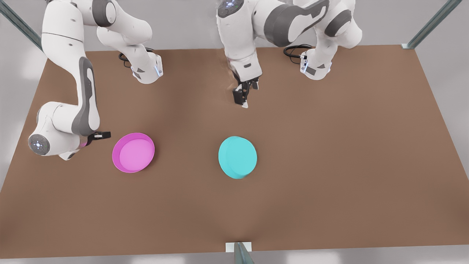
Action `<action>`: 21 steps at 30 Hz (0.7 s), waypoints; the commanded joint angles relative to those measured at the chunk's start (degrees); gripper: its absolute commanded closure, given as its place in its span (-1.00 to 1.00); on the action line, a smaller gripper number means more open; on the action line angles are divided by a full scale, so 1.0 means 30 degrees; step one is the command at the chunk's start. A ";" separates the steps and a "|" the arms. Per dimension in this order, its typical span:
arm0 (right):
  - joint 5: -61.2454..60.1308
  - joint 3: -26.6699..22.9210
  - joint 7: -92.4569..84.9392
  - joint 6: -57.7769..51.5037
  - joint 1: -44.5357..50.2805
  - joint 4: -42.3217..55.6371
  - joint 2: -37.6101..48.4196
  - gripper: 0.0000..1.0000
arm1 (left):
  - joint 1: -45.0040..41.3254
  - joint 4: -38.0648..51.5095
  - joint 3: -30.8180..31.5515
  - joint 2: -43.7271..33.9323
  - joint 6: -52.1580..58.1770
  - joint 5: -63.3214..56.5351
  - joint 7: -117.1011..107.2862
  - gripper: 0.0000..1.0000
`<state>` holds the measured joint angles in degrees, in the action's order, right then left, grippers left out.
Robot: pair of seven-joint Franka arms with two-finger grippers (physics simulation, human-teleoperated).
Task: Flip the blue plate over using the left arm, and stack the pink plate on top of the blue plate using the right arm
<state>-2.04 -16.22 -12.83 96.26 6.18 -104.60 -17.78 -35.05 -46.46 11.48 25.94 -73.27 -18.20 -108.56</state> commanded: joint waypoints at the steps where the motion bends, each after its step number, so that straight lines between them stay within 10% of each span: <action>1: -0.1340 -0.0013 0.0000 0.7256 -0.0125 -0.0728 -0.0314 -1.00 | 0.4210 0.0020 -0.0019 -0.1469 0.2948 0.5245 1.5876 -1.00; 6: -0.3568 -0.0042 0.0000 0.8371 -0.1619 -0.3279 -0.0986 -1.00 | 1.1010 -0.0913 -0.0224 -0.0999 0.3274 0.5011 2.8095 -1.00; 10: -0.4651 -0.0042 0.0000 0.7492 -0.1795 -0.3162 -0.2246 -1.00 | 1.1478 -1.3047 -0.2539 -0.6214 -0.6164 0.4951 3.7708 -1.00; 21: -0.6351 0.0046 -0.0029 0.7492 -0.1561 -0.2049 -0.4415 -1.00 | 1.1333 -1.0439 -0.2949 -0.4721 -0.3495 0.7471 3.3168 -1.00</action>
<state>-19.94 -16.12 -12.74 118.24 1.50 -110.87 -30.76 -1.00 -77.81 2.65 11.65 -82.88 3.38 -41.34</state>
